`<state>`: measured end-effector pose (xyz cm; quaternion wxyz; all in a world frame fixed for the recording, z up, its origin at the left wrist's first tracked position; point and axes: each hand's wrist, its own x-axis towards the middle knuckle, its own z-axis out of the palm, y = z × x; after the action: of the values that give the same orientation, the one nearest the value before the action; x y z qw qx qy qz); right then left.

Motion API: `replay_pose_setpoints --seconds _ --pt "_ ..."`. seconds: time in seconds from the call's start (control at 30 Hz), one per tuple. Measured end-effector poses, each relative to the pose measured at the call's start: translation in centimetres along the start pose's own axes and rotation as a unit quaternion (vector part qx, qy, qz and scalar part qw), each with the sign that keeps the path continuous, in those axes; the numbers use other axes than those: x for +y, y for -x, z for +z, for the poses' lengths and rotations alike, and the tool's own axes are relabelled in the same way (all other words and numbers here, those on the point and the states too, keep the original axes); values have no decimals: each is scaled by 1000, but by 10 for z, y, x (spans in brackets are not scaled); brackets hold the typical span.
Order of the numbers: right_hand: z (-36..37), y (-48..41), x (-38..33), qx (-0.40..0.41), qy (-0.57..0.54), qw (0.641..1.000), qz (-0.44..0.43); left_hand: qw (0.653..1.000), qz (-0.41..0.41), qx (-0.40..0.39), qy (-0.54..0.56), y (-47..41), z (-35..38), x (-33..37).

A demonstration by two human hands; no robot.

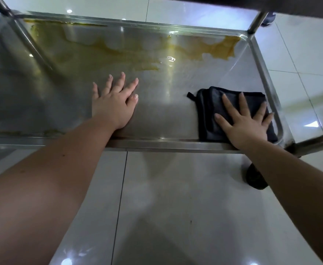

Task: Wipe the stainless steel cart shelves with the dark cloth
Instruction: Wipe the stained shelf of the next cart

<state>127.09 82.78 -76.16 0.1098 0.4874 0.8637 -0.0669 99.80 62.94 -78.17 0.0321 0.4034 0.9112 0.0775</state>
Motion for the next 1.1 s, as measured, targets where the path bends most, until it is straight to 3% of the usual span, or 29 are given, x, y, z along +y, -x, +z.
replay_pose_setpoints --seconds 0.17,0.3,0.43,0.5,0.67,0.8,1.0,1.1 --pt "3 13 -33 5 -4 1000 -2 1000 -8 3 -3 4 0 3" --pt "8 30 -122 6 -3 998 -59 1000 -6 -19 2 3 -4 3" --pt "1 34 -184 -56 -17 995 -83 988 -35 -49 145 -7 -19 0" --pt "-4 28 -178 -73 -43 992 -91 980 -37 -27 194 -12 -29 4" --pt "-10 4 -111 -4 -178 982 -57 995 72 -22 65 2 -35 63" --pt "-5 1 -75 11 -312 949 -53 988 115 -103 18 35 -7 125" --pt "4 4 -69 25 -209 972 -103 993 78 -84 -17 28 1 105" --pt "7 4 -71 14 -118 987 -109 997 21 -73 -9 -1 -8 75"
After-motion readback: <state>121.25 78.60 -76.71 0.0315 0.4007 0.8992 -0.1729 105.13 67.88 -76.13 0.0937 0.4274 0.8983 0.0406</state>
